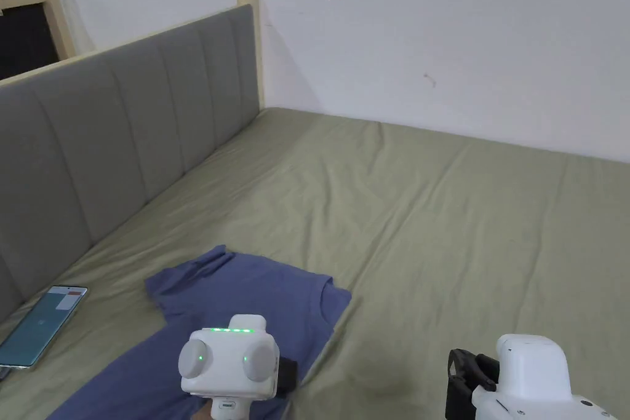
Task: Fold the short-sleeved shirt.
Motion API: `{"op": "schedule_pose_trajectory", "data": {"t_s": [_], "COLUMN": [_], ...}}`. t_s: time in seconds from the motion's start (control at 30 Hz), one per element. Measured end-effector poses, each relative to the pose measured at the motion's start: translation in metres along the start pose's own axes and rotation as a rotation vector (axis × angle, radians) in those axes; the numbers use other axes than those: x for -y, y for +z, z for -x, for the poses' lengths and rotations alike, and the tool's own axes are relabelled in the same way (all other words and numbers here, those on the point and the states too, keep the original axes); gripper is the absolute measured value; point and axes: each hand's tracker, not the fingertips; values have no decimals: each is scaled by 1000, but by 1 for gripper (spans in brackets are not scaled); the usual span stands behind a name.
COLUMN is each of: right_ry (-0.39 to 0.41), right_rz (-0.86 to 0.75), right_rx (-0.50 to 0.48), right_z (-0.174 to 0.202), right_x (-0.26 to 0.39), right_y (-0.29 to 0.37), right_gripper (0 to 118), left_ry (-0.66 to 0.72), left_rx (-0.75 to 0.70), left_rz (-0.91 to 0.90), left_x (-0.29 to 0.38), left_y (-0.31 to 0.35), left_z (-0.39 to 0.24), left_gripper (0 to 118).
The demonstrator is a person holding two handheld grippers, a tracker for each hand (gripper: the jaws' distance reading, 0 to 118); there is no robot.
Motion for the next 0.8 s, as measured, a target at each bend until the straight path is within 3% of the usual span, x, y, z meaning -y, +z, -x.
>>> {"op": "schedule_pose_trajectory", "data": {"t_s": [0.07,0.1,0.13,0.17,0.2,0.33,0.53,0.67,0.8], "right_ry": [-16,-33,-47,-56,-58,-64,-104,-134,-152], "right_rz": [5,8,9,10,13,20,-6,-42,-103], "right_rx": [5,5,1,-4,-1,17,56,103,192], "right_z": [-1,-3,-4,-5,-5,-13,-39,-57,-85], "right_x": [1,2,2,4,5,9,4,-3,-10], "right_y": [0,1,1,3,3,5,13,30,58], "right_gripper": [0,0,0,0,0,0,0,0,0], "left_ry": [8,28,42,61,106,204,392,255,221], "left_rx": [-12,-25,-47,-94,19,70,317,368,604], "left_rz": [12,8,-2,8,25,22,-27,-97,-139], "left_x": [-4,-5,-6,-7,-8,-9,-23,-54,-78], "left_y": [5,9,11,13,12,17,47,84,117], "left_z": [6,12,15,19,26,41,56,4,-71], "left_gripper": [52,27,15,15,15,15,15,15,15]}}
